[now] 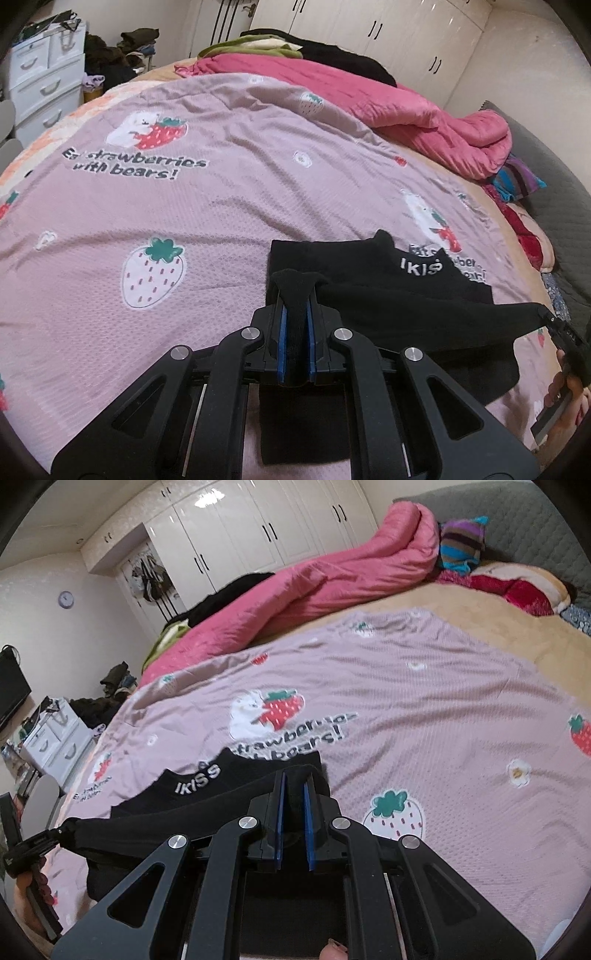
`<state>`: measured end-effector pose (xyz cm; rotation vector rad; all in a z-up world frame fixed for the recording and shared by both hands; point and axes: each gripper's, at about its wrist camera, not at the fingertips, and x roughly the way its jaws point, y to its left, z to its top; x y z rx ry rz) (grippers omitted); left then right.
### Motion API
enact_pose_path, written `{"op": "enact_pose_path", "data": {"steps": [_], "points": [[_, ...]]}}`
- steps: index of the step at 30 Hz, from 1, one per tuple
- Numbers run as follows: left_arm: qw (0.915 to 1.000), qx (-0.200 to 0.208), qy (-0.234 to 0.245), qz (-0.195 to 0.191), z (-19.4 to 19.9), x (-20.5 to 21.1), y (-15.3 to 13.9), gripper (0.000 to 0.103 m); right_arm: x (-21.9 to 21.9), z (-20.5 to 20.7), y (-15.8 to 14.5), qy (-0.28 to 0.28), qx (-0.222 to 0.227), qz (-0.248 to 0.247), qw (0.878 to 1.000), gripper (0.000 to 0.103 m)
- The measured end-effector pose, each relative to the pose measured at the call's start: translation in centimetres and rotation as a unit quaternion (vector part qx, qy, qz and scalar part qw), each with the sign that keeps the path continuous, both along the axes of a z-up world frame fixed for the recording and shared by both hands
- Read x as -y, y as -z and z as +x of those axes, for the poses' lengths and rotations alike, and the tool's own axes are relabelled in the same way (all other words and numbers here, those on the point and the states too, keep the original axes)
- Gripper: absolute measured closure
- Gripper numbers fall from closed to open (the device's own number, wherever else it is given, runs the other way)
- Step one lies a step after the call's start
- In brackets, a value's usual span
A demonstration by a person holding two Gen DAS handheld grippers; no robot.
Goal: Fold small clothes
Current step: 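Lift the hem with both tools and fold it over toward the collar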
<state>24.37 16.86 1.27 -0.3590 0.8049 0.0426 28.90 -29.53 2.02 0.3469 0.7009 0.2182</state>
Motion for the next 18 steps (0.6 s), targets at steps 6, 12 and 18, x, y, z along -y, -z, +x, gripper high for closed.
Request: {"op": "enact_pose_path", "data": {"steps": [6, 12, 18], "points": [[1.0, 0.005, -0.007, 0.003, -0.2, 0.0, 0.7, 0.091, 0.2, 0.0, 0.5, 0.005, 0.009, -0.013, 1.0, 0.08], [0.9996, 0.026, -0.005, 0.005, -2.7, 0.4, -0.5, 0.09, 1.1, -1.7, 0.0, 0.002, 0.021, -0.015, 1.0, 0.074], [0.9965, -0.012, 0.073, 0.038, -3.3, 5.1, 1.0, 0.094, -2.1, -2.4, 1.3, -0.068, -0.017, -0.071, 0.995, 0.091]]}}
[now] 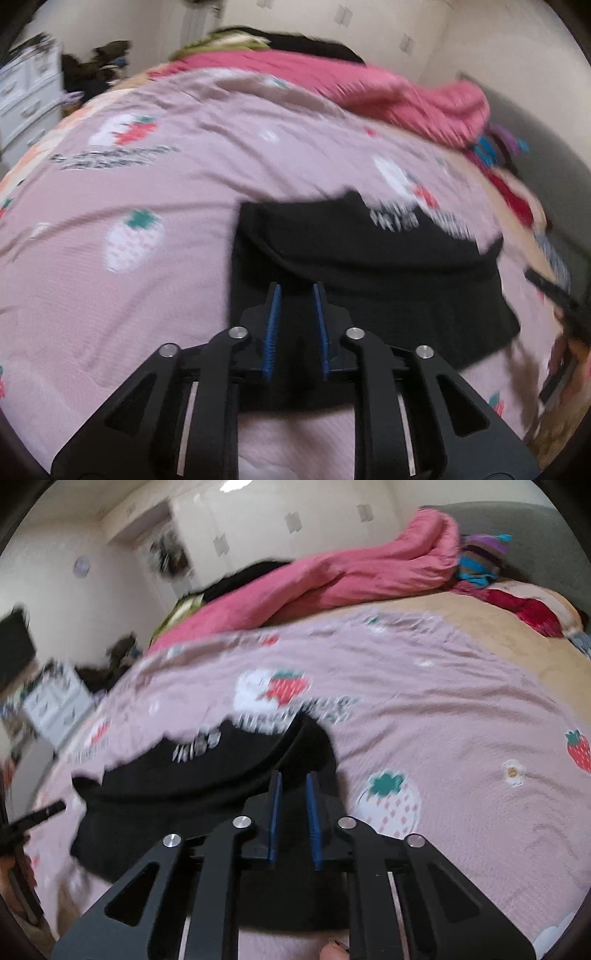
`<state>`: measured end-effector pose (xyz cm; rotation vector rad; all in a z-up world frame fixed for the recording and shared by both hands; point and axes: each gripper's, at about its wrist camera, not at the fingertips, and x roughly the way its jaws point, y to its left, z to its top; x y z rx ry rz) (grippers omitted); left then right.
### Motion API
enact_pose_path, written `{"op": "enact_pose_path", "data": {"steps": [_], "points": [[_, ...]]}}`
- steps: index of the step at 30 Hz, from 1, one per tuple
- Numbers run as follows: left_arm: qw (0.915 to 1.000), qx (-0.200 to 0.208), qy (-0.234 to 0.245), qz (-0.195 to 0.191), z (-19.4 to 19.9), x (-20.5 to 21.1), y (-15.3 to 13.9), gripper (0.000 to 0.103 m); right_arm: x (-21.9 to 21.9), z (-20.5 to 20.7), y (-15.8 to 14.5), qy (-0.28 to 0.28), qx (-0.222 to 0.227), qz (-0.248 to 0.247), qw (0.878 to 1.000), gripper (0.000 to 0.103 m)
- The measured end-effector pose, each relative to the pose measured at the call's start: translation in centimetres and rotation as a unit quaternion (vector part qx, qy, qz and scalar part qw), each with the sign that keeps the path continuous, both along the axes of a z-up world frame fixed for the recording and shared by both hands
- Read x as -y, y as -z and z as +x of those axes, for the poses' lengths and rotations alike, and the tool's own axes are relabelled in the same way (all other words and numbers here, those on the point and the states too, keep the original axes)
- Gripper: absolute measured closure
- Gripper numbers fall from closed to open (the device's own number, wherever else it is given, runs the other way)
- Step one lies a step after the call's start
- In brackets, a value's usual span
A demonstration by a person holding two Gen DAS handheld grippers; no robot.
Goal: Fold small clothes
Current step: 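Lift the hem with both tools and fold it over toward the collar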
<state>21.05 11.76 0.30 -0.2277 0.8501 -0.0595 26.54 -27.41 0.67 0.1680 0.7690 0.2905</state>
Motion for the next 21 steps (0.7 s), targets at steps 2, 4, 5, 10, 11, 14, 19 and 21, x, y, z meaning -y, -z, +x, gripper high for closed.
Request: {"op": "enact_pose_path", "data": {"steps": [2, 4, 5, 10, 11, 14, 19, 21], "points": [[0.9994, -0.017, 0.022, 0.022, 0.6, 1.7, 1.0, 0.094, -1.1, 0.4, 1.0, -0.014, -0.02, -0.018, 1.0, 0.091], [0.9977, -0.036, 0.036, 0.045, 1.4, 3.1, 2.4, 0.094, -2.2, 1.4, 2.2, -0.021, -0.041, -0.035, 0.998, 0.091], [0.9968, -0.047, 0.042, 0.05, 2.0, 3.5, 3.0, 0.094, -2.5, 1.7, 2.6, -0.023, -0.047, -0.037, 0.998, 0.091], [0.9954, -0.068, 0.044, 0.05, 4.6, 3.4, 3.9, 0.095, -3.7, 5.0, 3.7, -0.024, -0.061, -0.049, 0.997, 0.091], [0.9955, -0.069, 0.041, 0.049, 5.0, 3.3, 4.0, 0.095, -3.8, 5.6, 3.8, -0.025, -0.063, -0.043, 0.997, 0.091], [0.9956, -0.074, 0.027, 0.05, 7.1, 2.6, 4.1, 0.094, -4.4, 6.8, 3.7, -0.025, -0.054, -0.048, 0.997, 0.091], [0.9972, -0.07, -0.011, 0.025, 10.2, 0.4, 3.6, 0.094, -4.0, 8.6, 2.8, -0.016, -0.034, -0.025, 0.999, 0.091], [0.9979, -0.054, -0.034, 0.01, 10.7, -0.9, 2.6, 0.094, -3.1, 9.0, 2.3, 0.0, -0.018, -0.018, 1.0, 0.091]]}}
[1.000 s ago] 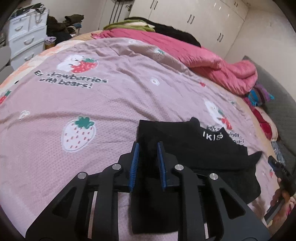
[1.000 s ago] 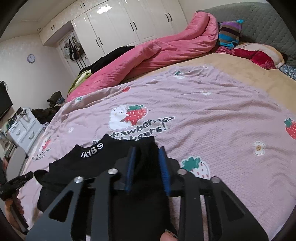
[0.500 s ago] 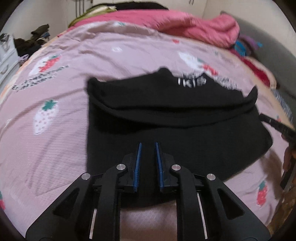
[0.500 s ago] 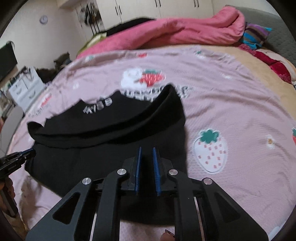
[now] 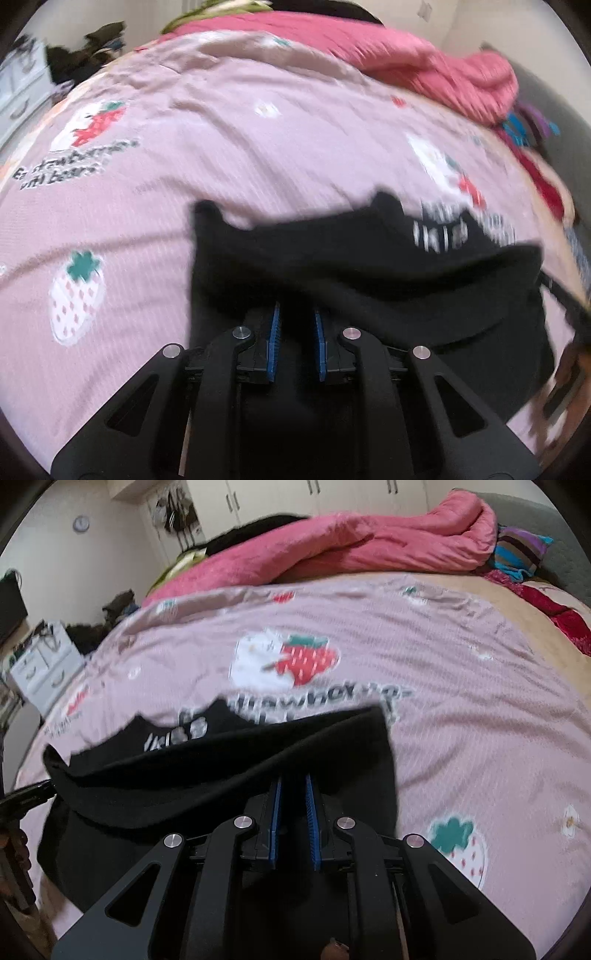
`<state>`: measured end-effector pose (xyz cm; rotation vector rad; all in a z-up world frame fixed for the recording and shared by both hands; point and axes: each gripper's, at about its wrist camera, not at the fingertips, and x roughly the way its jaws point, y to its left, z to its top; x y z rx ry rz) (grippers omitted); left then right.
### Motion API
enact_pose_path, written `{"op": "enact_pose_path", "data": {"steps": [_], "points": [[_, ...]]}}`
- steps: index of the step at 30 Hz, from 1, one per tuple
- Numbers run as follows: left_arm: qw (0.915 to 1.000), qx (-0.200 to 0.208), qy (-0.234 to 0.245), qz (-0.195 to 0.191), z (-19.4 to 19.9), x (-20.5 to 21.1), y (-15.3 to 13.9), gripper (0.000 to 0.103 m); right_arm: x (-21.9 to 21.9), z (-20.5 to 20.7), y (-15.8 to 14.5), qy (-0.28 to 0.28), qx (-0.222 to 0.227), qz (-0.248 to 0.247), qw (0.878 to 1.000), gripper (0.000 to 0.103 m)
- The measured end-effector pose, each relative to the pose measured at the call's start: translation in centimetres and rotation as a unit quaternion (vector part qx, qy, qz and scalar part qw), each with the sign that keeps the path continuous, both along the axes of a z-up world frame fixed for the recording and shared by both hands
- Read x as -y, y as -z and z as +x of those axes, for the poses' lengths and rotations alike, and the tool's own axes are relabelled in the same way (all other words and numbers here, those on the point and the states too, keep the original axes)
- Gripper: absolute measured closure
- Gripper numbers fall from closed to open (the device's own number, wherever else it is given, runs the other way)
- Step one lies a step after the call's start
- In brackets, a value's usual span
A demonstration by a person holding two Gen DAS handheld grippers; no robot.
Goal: Fold small clothes
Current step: 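Lift the hem with both tools and fold it over toward the collar, then lay the folded hem down and open both tools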
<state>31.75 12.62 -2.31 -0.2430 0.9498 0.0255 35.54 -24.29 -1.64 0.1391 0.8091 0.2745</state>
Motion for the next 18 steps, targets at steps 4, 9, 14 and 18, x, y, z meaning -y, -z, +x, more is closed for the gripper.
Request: {"op": "enact_pose_path", "data": {"steps": [4, 9, 14, 18], "points": [[0.9973, 0.046, -0.049, -0.031, -0.5, -3.2, -2.6, 0.092, 2.1, 0.2, -0.4, 0.035, 0.008, 0.01, 0.999, 0.09], [0.9958, 0.043, -0.067, -0.047, -1.1, -5.1, -2.3, 0.085, 4.2, 0.7, 0.0, 0.053, -0.003, 0.0, 0.999, 0.065], [0.9985, 0.007, -0.034, -0.042, -0.3, -3.9, 0.3, 0.08, 4.4, 0.9, 1.5, 0.049, -0.026, -0.005, 0.998, 0.064], [0.9996, 0.012, -0.025, -0.009, -0.3, -3.0, 0.7, 0.078, 3.4, 1.0, 2.0, 0.028, -0.027, -0.009, 0.999, 0.073]]}}
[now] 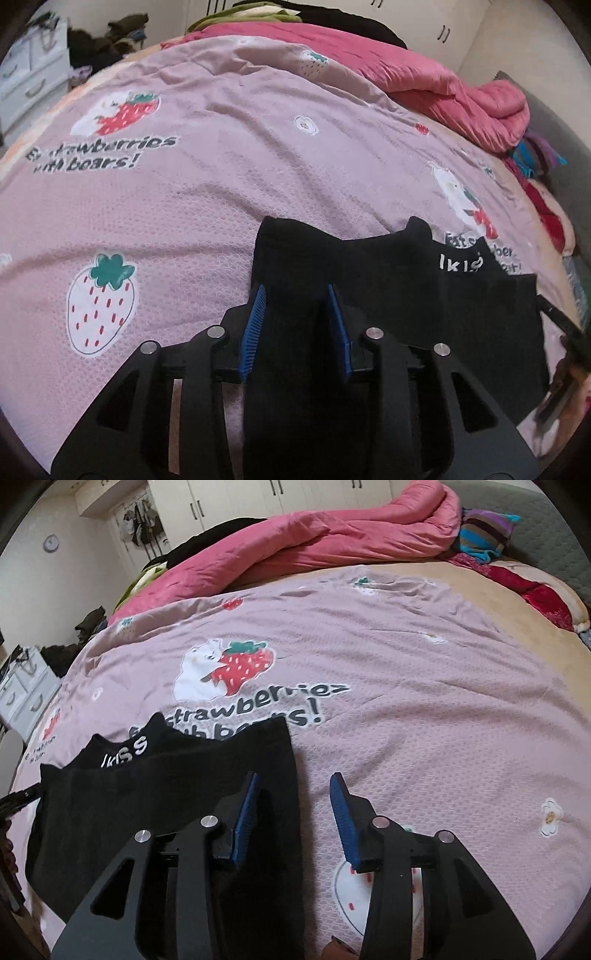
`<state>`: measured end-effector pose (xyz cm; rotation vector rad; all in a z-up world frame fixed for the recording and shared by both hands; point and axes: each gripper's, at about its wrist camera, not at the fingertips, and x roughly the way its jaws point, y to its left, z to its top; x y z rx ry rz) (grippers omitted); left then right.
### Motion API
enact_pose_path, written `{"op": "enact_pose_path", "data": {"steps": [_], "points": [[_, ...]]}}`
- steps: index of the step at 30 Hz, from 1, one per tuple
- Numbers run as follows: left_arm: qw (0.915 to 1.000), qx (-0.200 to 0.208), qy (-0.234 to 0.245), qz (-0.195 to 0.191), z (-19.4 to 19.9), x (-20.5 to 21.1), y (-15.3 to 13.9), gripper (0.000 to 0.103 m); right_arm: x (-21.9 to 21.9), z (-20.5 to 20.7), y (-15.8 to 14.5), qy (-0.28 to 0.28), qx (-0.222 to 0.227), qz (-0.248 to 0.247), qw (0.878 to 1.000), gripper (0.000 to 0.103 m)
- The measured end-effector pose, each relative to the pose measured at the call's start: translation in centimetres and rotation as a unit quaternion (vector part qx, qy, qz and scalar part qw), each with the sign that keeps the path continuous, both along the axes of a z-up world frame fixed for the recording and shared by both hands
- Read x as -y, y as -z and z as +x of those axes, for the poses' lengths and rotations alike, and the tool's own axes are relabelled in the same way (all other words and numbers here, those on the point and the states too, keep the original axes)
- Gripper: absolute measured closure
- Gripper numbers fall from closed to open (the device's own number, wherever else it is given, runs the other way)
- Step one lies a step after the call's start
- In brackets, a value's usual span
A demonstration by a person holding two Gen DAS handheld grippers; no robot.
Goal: Fold small clothes
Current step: 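Lay the folded hem down and open both tools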
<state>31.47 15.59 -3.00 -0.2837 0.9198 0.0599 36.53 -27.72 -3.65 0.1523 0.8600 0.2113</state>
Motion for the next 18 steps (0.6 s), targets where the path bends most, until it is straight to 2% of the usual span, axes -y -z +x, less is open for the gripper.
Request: {"op": "enact_pose_path", "data": {"steps": [1, 2, 6, 11, 14, 18], "points": [[1.0, 0.0, -0.002, 0.009, 0.0, 0.1, 0.1, 0.094, -0.3, -0.1, 0.0, -0.009, 0.0, 0.0, 1.0, 0.096], [0.9999, 0.001, -0.003, 0.012, -0.1, 0.1, 0.0, 0.103, -0.5, -0.1, 0.0, -0.014, 0.003, 0.0, 1.0, 0.097], [0.9994, 0.031, -0.01, 0.013, -1.2, -0.4, -1.3, 0.103, -0.1, -0.7, -1.6, -0.015, 0.024, 0.031, 0.999, 0.097], [0.9967, 0.075, -0.033, -0.005, -2.4, -2.1, -3.4, 0.103, 1.2, -1.3, -4.0, 0.006, 0.069, 0.065, 0.995, 0.097], [0.997, 0.067, -0.038, 0.0, -1.8, -2.5, -2.6, 0.103, 0.8, -1.2, -3.6, 0.014, 0.075, 0.045, 0.996, 0.097], [0.998, 0.047, -0.037, 0.018, -1.2, -2.2, -1.0, 0.103, 0.1, -0.5, -2.0, 0.024, 0.052, 0.017, 0.998, 0.097]]}}
